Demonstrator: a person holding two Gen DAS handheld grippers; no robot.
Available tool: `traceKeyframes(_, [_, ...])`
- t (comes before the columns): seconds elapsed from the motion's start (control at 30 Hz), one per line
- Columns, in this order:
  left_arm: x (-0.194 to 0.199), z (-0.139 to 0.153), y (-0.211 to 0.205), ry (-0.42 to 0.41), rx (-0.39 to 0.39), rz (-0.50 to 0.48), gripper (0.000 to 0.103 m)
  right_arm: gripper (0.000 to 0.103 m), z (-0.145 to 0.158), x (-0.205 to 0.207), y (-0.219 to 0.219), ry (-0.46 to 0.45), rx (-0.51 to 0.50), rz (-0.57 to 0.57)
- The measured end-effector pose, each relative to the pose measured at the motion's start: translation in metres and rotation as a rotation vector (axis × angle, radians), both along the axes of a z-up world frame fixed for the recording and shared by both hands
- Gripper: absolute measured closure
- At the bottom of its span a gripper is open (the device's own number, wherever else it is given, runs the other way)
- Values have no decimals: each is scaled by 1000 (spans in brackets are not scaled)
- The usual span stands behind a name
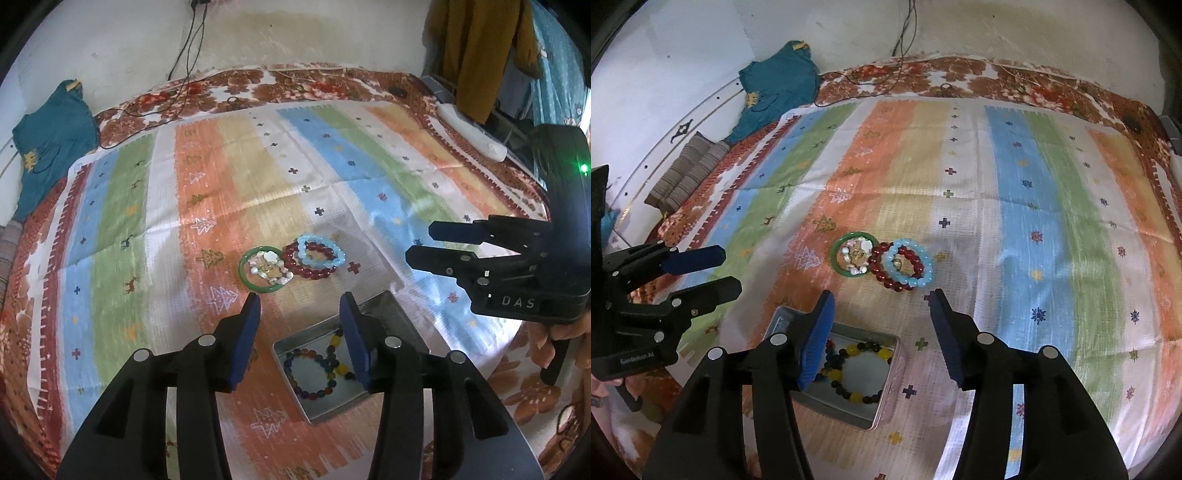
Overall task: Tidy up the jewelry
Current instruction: 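Move both open tools back over the remaining bracelet pile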
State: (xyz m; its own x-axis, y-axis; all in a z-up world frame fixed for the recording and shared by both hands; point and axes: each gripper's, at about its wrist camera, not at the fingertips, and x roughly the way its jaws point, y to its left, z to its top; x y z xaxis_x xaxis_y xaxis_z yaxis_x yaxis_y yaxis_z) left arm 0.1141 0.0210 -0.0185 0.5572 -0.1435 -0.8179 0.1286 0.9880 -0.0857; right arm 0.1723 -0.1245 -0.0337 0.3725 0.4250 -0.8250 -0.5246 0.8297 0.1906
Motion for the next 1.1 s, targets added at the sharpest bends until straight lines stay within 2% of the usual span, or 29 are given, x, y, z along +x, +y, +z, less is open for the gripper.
traceKeyframes(0.4, [24,-20,-8,67,63,-33,58,45,-24,35,6,56,-80,-25])
traceKeyframes(0.57, [36,-27,-2,90,63,-16,58,45,-32,45,6,72,-95,-33])
traceKeyframes(1.1, [62,-42,-8,125,117,-45,52,45,-58,69,14,132,-124,-42])
